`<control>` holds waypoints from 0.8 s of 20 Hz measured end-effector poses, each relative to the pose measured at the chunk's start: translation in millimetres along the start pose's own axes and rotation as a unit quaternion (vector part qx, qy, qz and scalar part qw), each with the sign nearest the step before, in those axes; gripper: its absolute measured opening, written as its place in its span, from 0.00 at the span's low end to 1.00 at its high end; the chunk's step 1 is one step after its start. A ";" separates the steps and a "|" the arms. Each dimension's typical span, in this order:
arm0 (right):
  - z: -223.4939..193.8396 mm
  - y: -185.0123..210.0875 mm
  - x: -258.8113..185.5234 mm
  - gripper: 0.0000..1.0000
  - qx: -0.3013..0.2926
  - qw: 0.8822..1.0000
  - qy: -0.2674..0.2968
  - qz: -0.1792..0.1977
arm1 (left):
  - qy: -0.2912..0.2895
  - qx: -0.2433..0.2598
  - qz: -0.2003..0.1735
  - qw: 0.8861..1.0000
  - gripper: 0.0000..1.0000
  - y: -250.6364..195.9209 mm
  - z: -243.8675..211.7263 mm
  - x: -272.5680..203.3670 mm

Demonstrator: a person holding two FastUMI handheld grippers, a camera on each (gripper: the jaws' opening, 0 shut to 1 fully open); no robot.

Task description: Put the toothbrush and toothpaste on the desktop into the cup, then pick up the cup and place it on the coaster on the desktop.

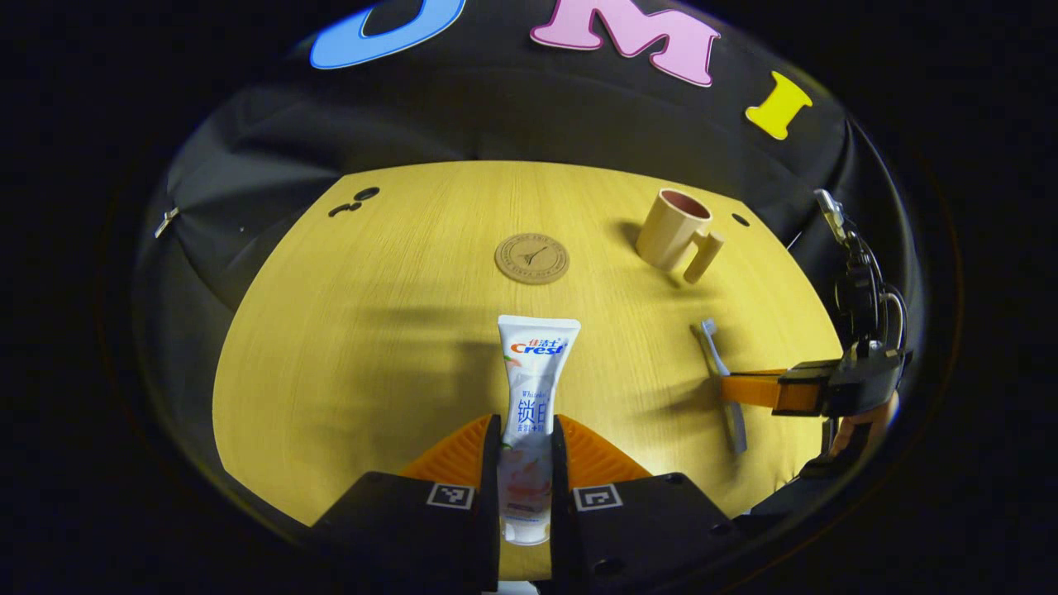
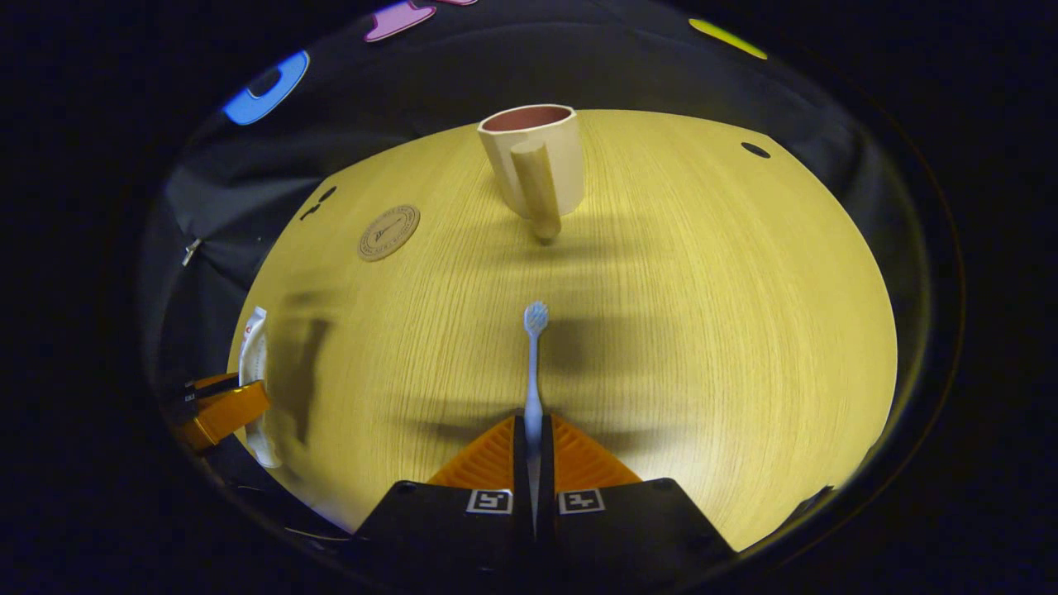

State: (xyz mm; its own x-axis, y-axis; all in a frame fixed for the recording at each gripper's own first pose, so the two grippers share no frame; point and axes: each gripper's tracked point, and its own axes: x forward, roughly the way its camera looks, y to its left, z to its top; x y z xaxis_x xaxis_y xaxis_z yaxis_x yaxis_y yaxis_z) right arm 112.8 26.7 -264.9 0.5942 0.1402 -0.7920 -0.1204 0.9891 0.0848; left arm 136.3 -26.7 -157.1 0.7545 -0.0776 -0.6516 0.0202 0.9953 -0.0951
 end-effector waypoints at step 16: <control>78.8 -43.0 -94.3 0.05 0.006 0.991 -0.120 0.054 | -0.187 0.042 -0.115 0.975 0.29 -155.7 238.6 21.6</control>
State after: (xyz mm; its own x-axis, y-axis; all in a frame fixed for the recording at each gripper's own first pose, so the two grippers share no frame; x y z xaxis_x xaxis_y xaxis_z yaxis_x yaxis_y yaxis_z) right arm 124.5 -25.4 -146.2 0.7513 0.2501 -0.6108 -0.1853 0.9681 0.1685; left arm 306.0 -169.4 23.1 0.9097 -0.2881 -0.2990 0.2590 0.9566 -0.1337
